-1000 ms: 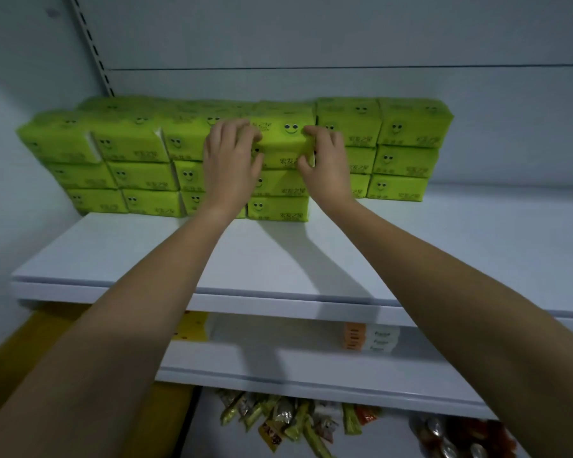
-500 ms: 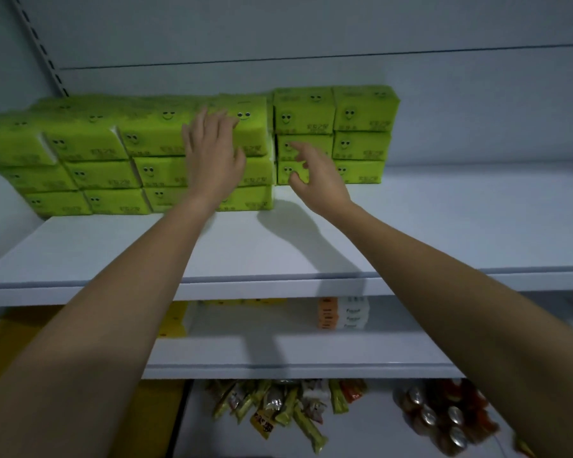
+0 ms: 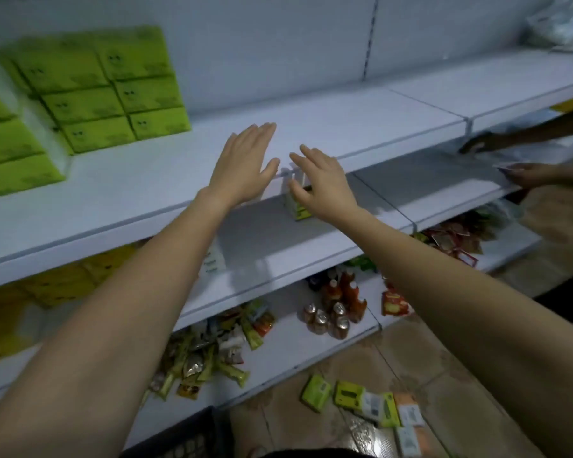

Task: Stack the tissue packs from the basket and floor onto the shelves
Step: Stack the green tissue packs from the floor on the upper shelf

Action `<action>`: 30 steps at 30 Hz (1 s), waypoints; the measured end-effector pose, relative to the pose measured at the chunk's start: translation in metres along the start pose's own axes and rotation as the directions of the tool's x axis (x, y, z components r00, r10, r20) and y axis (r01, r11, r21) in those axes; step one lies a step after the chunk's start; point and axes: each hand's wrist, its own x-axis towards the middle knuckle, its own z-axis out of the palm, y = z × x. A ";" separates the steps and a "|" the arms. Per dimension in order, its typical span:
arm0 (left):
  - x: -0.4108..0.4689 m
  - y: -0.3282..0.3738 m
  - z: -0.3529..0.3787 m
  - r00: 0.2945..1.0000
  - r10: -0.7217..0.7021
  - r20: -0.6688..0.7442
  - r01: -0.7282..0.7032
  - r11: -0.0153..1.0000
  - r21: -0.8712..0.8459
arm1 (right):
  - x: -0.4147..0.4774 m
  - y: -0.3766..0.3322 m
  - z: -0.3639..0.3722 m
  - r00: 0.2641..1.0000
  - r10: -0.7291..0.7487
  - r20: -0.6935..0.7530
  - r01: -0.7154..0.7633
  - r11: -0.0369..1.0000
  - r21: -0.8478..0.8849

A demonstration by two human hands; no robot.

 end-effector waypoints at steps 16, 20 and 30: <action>-0.077 0.321 0.321 0.592 0.460 0.662 -0.329 0.888 -0.323 | -0.391 0.258 -0.018 0.464 0.858 0.219 -0.879 0.477 -0.011; -0.130 0.345 0.403 0.402 0.475 0.783 -0.332 0.872 -0.359 | -0.484 0.279 0.019 0.216 0.942 0.258 -0.972 0.233 -0.038; -0.293 0.381 0.694 0.113 0.445 0.889 -0.249 0.878 -0.408 | -0.692 0.394 0.230 -0.086 0.931 0.355 -0.996 -0.086 -0.015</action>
